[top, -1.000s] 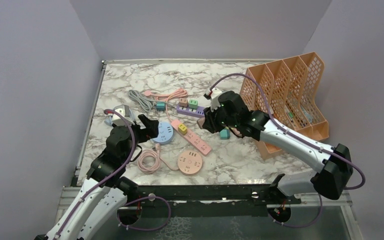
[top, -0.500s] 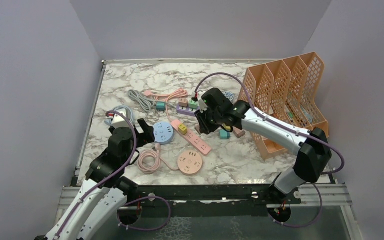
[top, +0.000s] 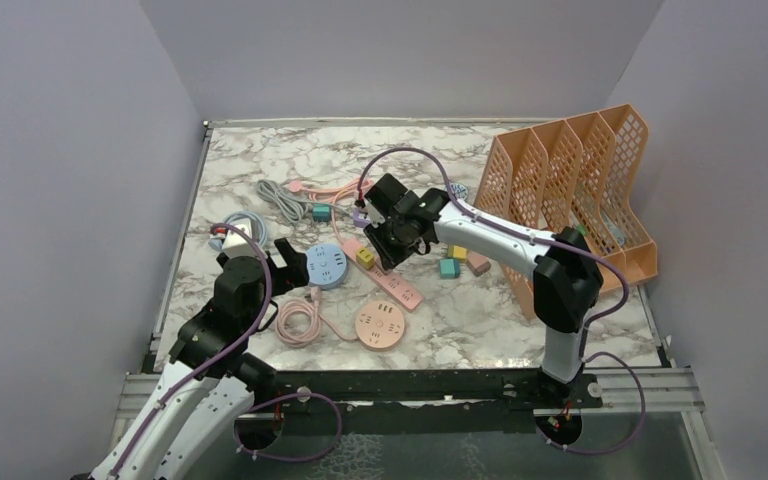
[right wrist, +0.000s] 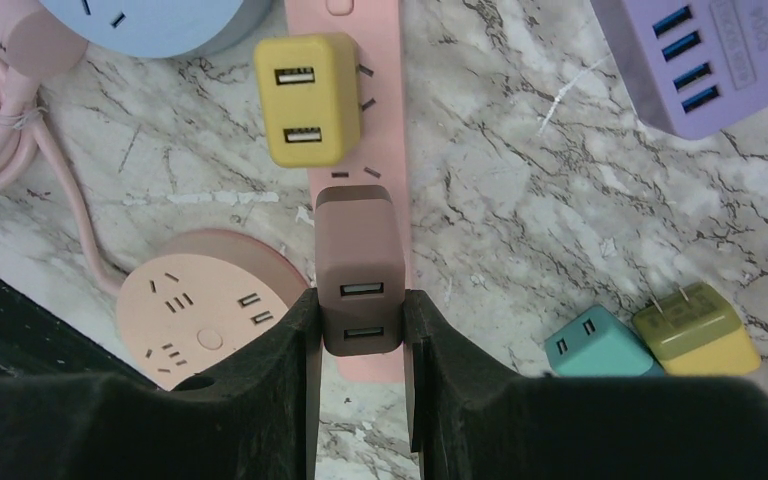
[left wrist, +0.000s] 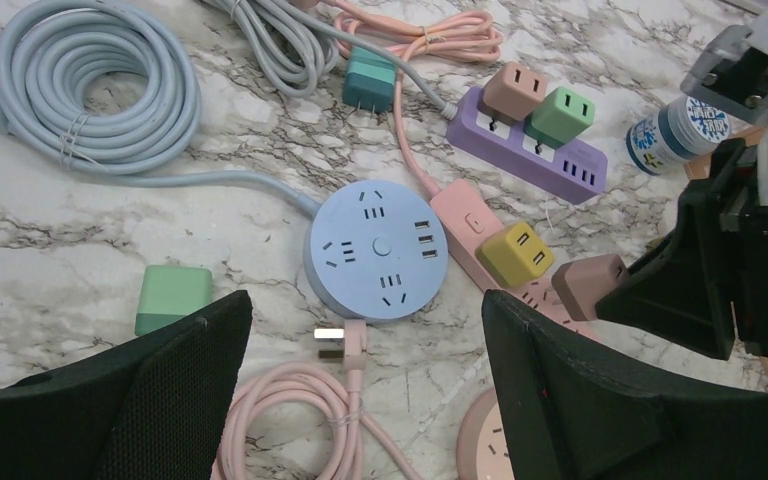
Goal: Insert the plug
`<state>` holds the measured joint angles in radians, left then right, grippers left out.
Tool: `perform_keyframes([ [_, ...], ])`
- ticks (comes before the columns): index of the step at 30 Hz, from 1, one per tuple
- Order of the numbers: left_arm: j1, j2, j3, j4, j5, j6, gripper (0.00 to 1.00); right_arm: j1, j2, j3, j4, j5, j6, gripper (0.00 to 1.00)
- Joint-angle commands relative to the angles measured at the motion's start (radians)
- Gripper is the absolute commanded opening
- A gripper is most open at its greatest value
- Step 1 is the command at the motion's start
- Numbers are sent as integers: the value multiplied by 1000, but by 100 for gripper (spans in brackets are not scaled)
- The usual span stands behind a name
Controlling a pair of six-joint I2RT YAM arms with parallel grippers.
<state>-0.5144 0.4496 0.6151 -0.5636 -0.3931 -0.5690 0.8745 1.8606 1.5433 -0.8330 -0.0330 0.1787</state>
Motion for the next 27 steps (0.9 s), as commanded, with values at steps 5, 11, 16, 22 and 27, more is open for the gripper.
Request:
perform_keyframes([
  [5, 1, -17, 31, 4, 17, 17, 87, 40, 115, 123, -102, 67, 1, 1],
  [11, 1, -17, 29, 8, 22, 19, 87, 55, 146, 135, -157, 94, 8, 1],
  [16, 1, -19, 29, 8, 23, 19, 87, 61, 175, 119, -172, 122, 10, 1],
  [22, 1, -22, 29, 7, 22, 20, 87, 70, 203, 118, -129, 128, -14, 1],
  [27, 1, -22, 28, 8, 19, 21, 87, 73, 226, 121, -106, 139, -27, 1],
])
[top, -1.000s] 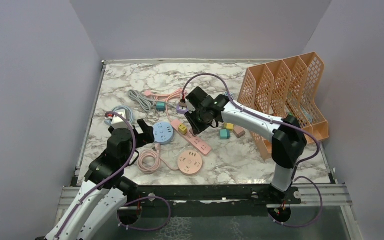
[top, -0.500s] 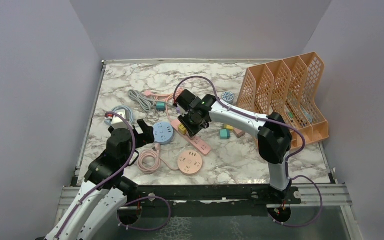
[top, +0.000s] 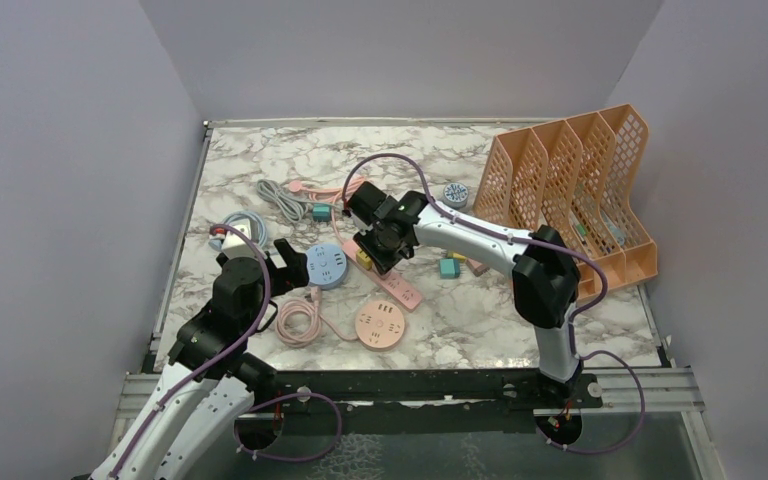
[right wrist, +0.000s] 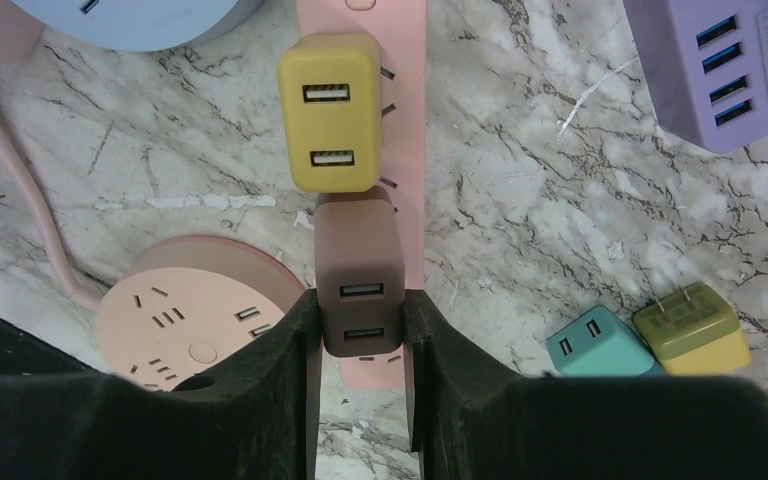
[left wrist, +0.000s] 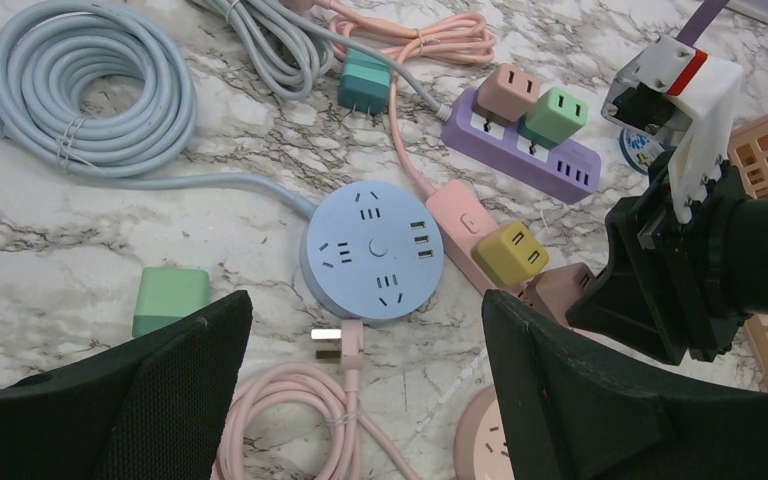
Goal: Insert the plug
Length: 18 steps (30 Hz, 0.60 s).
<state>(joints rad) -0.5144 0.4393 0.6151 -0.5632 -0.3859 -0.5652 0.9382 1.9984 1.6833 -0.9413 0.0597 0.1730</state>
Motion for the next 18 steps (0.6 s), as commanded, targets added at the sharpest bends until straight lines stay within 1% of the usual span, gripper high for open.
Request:
perform_keyframes([
  [1, 1, -11, 28, 7, 12, 16, 87, 10, 92, -17, 2, 50, -21, 1],
  [8, 1, -8, 28, 9, 10, 16, 87, 12, 92, -23, 15, 98, -7, 1],
  [12, 0, -2, 28, 9, 12, 16, 87, 15, 53, -60, 80, 131, 9, 1],
  [18, 1, -2, 28, 8, 11, 16, 87, 15, -13, -125, 178, 125, 34, 1],
])
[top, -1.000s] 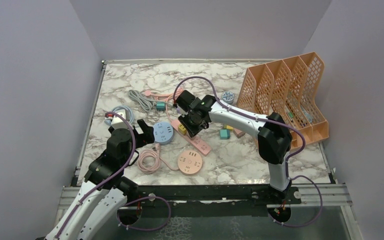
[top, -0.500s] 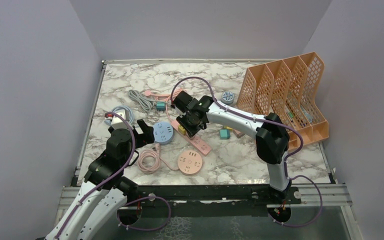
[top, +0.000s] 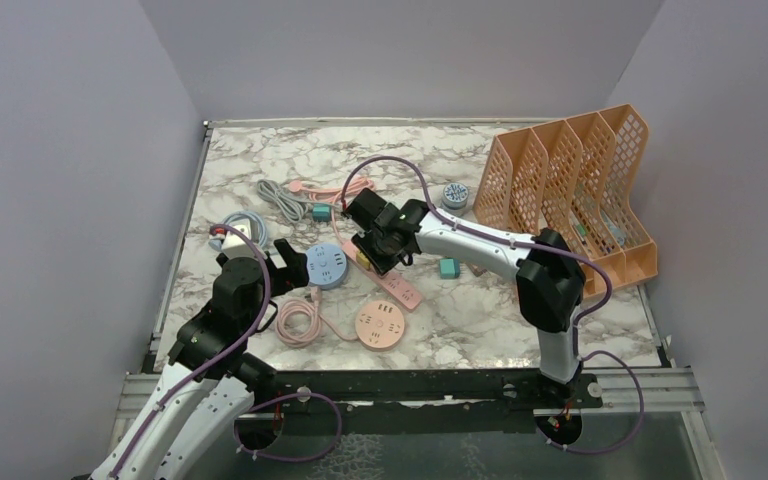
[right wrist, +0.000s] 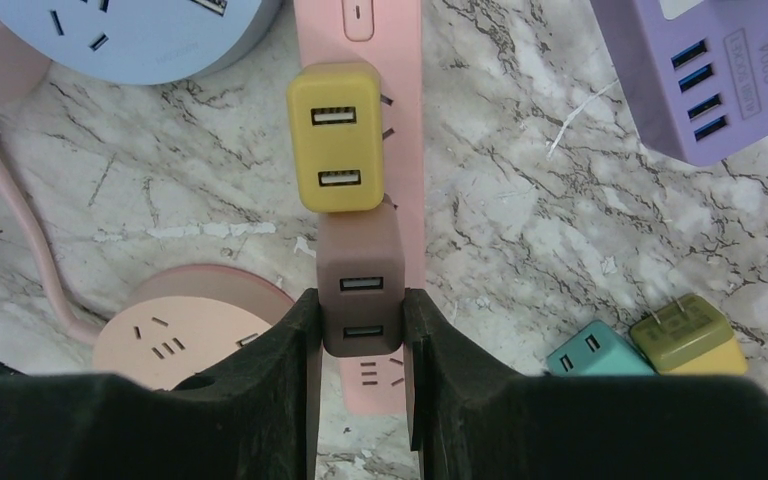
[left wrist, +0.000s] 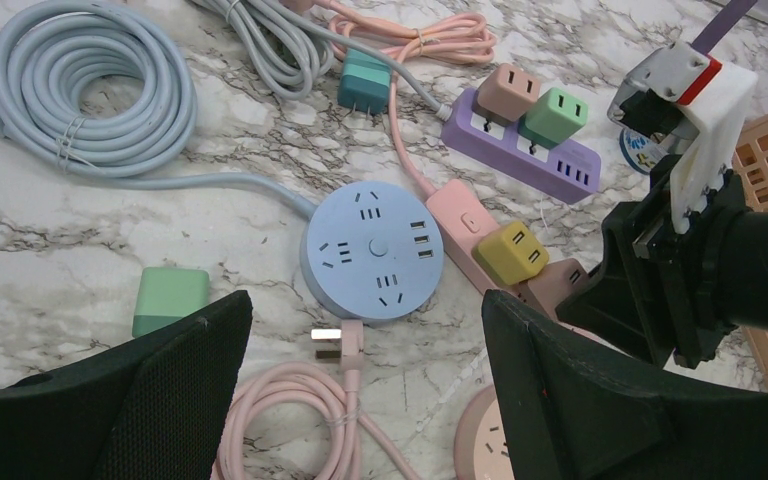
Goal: Insert the plug
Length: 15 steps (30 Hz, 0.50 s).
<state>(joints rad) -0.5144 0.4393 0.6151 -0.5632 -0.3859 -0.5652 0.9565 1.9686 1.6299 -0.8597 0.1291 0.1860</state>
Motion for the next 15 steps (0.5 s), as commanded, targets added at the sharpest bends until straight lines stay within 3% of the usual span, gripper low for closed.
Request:
perform_keyframes([
  [1, 1, -2, 27, 8, 11, 17, 87, -3, 8, -81, 110, 57, 27, 1],
  [15, 1, -3, 26, 8, 11, 16, 87, -2, 43, -103, 78, 21, -13, 1],
])
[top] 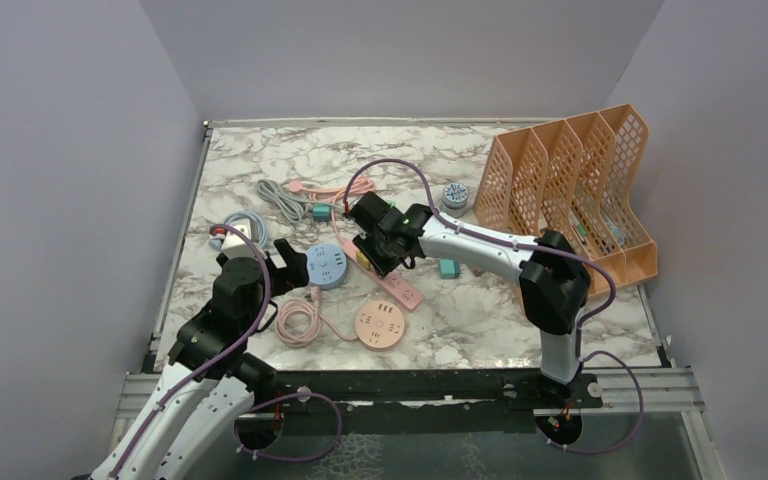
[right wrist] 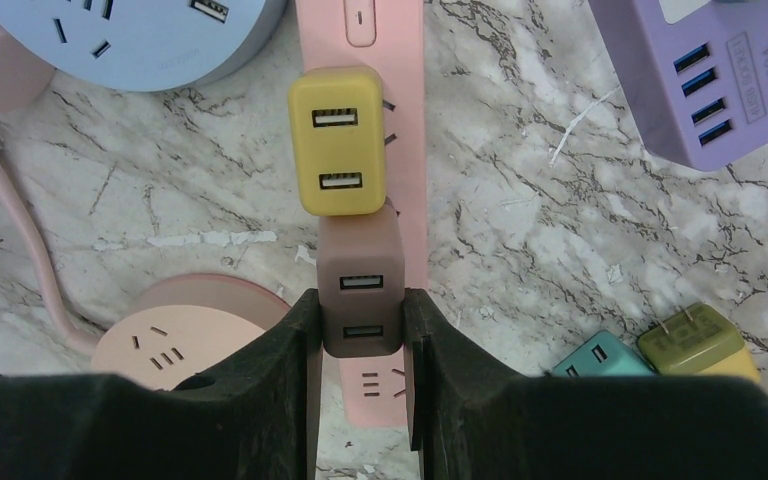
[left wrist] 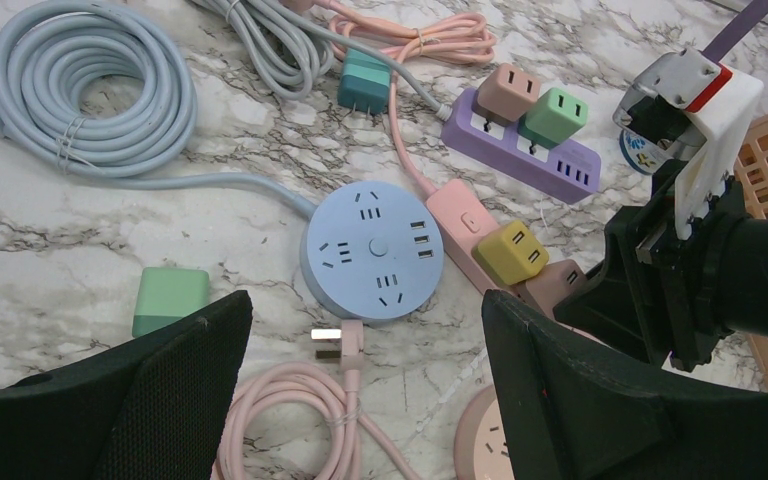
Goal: Insert the plug
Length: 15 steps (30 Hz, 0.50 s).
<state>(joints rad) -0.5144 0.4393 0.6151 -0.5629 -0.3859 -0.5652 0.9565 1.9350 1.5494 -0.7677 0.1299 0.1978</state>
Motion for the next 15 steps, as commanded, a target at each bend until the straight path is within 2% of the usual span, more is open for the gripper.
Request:
perform_keyframes([
  [1, 1, -3, 27, 9, 12, 16, 87, -2, 87, -22, -20, 22, -27, 1],
  [15, 1, 4, 28, 10, 10, 17, 87, 12, 189, -103, 6, 100, -43, 1],
])
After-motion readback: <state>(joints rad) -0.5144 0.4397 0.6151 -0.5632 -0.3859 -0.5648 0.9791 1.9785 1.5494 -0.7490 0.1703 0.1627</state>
